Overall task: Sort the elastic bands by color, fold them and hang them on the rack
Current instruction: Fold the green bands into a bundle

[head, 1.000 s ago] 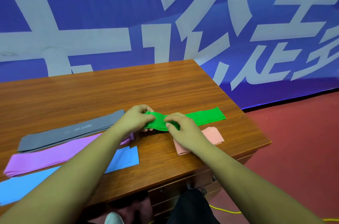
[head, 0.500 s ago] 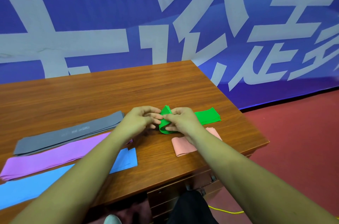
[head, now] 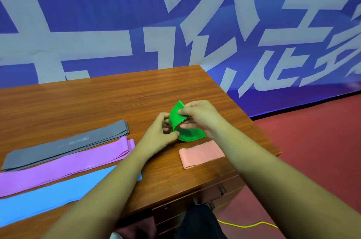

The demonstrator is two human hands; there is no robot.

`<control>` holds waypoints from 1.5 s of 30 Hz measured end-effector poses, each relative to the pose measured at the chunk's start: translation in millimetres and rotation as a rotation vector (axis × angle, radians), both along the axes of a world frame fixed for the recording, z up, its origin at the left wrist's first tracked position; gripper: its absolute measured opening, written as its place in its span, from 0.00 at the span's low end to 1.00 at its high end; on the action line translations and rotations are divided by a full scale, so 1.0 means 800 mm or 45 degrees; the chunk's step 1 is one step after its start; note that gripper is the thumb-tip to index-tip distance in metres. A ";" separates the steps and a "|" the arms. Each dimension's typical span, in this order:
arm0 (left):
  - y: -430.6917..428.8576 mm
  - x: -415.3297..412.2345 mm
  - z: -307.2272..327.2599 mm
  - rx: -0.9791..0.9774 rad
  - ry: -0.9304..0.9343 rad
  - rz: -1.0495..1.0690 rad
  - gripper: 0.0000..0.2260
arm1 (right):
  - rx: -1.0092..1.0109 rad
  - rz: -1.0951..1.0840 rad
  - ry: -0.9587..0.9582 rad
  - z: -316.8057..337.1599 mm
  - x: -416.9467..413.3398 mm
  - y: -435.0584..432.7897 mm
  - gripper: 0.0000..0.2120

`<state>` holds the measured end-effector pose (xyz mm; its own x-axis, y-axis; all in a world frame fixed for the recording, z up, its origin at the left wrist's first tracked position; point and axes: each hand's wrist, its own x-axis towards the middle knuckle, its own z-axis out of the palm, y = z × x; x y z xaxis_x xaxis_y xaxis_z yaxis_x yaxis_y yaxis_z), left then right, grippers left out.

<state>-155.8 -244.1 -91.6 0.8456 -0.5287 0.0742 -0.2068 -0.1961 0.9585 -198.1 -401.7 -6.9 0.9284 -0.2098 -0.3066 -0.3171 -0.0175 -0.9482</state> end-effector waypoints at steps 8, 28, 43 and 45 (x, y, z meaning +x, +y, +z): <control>-0.019 0.003 -0.004 -0.035 0.095 -0.084 0.23 | 0.084 -0.053 0.019 0.008 -0.003 -0.019 0.05; -0.021 0.012 -0.014 0.527 -0.387 -0.113 0.25 | -0.231 -0.165 0.172 -0.011 0.006 -0.076 0.07; -0.024 0.010 -0.026 0.575 -0.516 -0.068 0.16 | -0.647 -0.170 0.275 -0.045 0.010 -0.115 0.05; -0.024 0.011 -0.029 0.570 -0.505 -0.067 0.13 | -0.625 -0.173 0.190 -0.056 0.008 -0.118 0.05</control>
